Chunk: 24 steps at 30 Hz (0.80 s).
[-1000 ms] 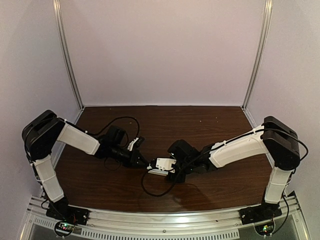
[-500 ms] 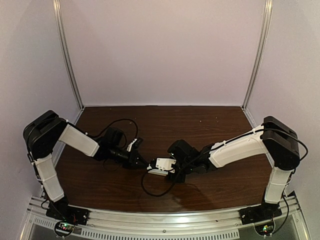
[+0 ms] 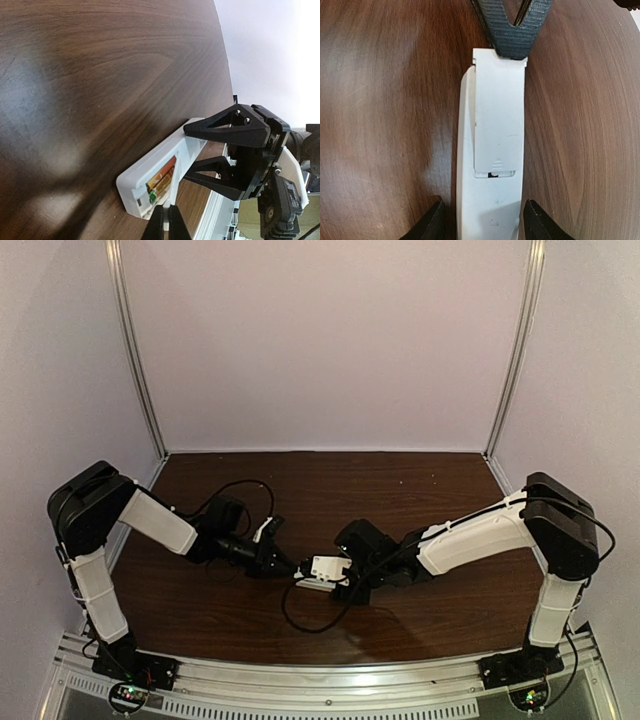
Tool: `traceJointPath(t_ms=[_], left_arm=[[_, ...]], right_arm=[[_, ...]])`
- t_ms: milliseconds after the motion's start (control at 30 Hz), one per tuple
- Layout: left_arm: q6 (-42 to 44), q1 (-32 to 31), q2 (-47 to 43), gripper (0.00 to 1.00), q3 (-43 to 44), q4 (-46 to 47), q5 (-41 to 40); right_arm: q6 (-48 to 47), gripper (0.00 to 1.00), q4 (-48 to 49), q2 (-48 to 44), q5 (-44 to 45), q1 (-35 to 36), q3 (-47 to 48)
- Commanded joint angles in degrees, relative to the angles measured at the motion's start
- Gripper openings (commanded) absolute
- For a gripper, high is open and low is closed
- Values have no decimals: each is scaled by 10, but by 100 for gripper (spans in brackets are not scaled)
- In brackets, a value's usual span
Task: Load the batteries into the remote control
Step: Press the battery cover on the remote control without the battery cover.
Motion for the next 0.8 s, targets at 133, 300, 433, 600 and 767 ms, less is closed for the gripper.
traceJointPath(t_ms=[133, 300, 433, 600, 767], left_arm=[[-25, 8, 10, 0, -12, 34, 17], [-19, 8, 13, 0, -12, 23, 9], [2, 8, 17, 0, -6, -14, -19], [19, 8, 19, 0, 8, -39, -32], [24, 8, 20, 2, 13, -48, -35]], right_arm=[[2, 54, -21, 18, 16, -2, 10], [3, 53, -20, 18, 16, -2, 10], [3, 51, -20, 19, 14, -2, 12], [2, 50, -21, 20, 12, -2, 12], [2, 49, -23, 20, 10, -2, 14]])
